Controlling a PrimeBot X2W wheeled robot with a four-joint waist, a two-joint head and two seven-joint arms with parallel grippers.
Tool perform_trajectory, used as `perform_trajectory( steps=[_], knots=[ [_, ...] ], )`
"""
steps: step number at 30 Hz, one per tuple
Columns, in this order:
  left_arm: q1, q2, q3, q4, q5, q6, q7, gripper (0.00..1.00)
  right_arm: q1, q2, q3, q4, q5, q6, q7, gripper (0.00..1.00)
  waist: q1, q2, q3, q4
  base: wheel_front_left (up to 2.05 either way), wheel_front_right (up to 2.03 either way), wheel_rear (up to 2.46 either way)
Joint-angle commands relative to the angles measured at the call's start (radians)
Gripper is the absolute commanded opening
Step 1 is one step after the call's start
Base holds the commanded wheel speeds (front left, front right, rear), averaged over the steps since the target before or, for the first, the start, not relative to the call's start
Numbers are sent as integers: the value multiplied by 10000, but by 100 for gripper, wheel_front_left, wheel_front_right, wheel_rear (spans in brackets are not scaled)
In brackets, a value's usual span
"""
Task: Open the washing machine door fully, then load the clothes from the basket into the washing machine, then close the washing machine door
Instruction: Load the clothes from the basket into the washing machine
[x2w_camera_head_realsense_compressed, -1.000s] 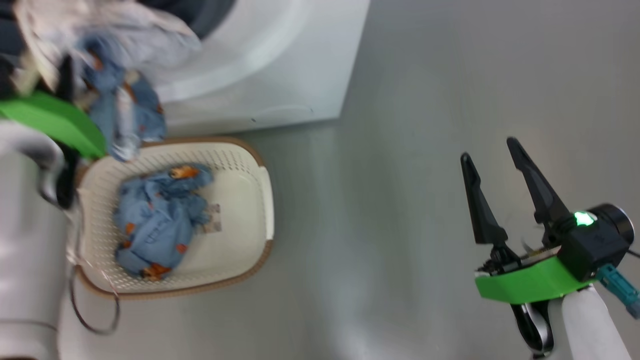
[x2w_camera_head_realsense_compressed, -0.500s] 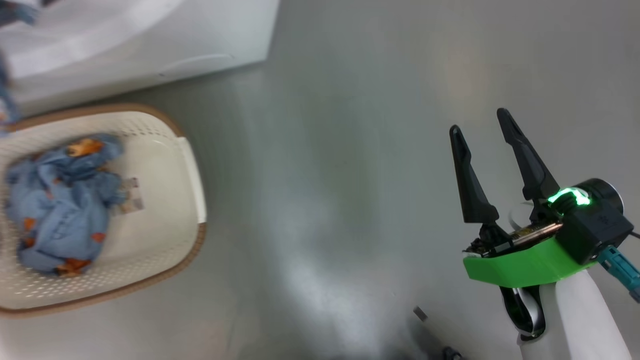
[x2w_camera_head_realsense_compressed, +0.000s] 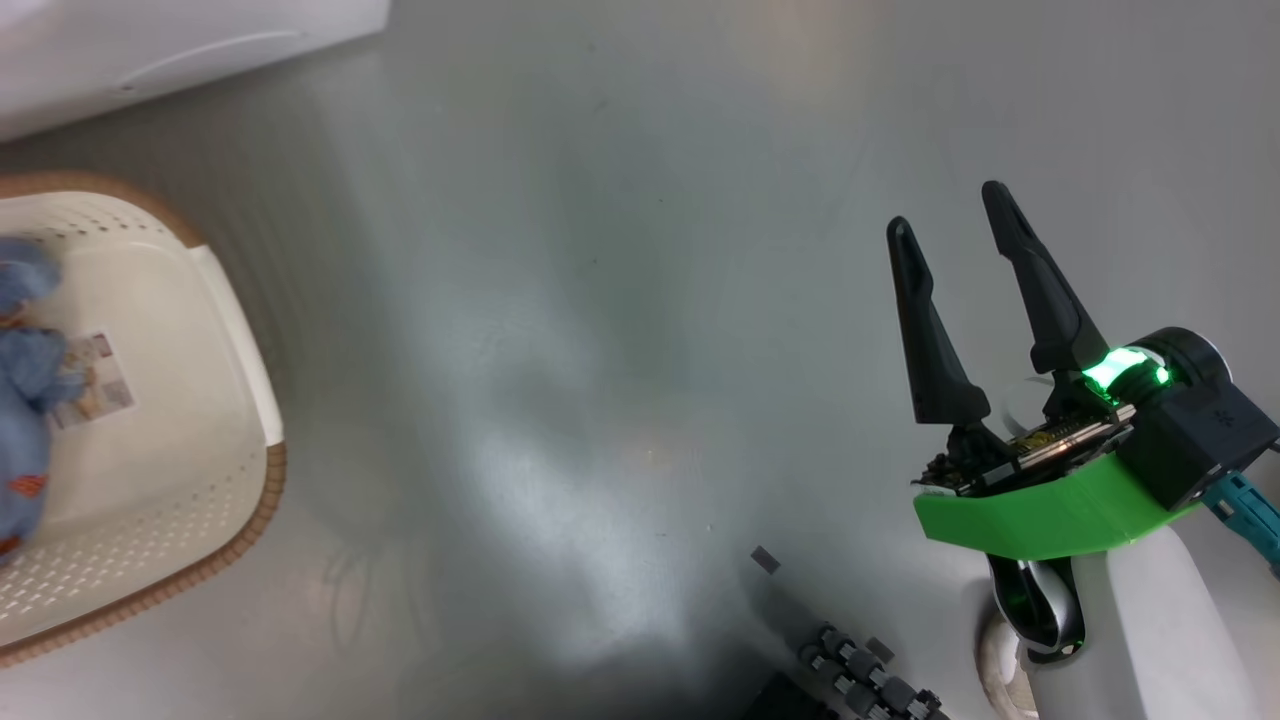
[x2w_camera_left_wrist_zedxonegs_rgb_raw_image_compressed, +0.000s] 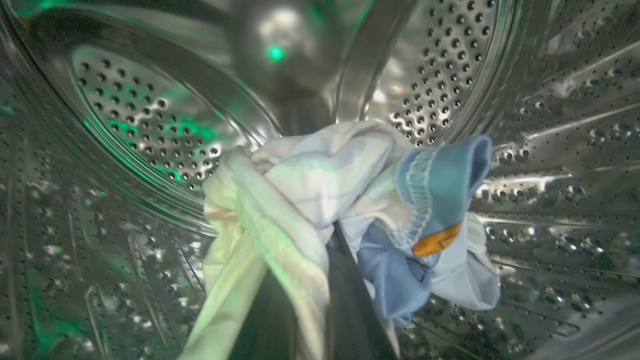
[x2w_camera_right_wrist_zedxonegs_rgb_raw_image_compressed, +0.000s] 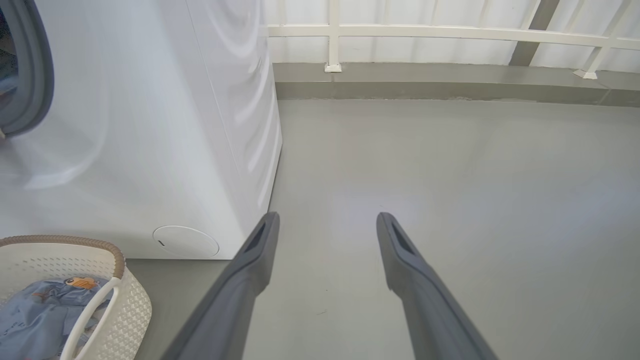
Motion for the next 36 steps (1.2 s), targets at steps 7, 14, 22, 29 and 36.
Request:
perform_trajectory(
  steps=[7,14,22,29,36],
  knots=[
    [-1043,912,-36,-426,787,625,-1810,0,-15,4,207,-216,336,62,-47,100,0,-1,318,-181,0,0,0],
    [-1534,932,182,-1412,1102,914,-2278,0,-98,4,193,-183,364,62,-47,100,0,-1,385,-119,0,0,0],
    [-972,732,179,-1284,1168,870,-2251,0,-162,4,241,-139,381,62,-47,100,0,-1,343,-12,0,0,0],
    [-617,531,-115,-172,832,432,-621,0,-128,5,207,-46,397,62,-47,100,0,-1,246,48,0,0,0],
    [-570,424,-269,67,759,467,29,100,-189,5,255,37,430,62,-47,100,0,-1,150,124,0,0,0]
  ],
)
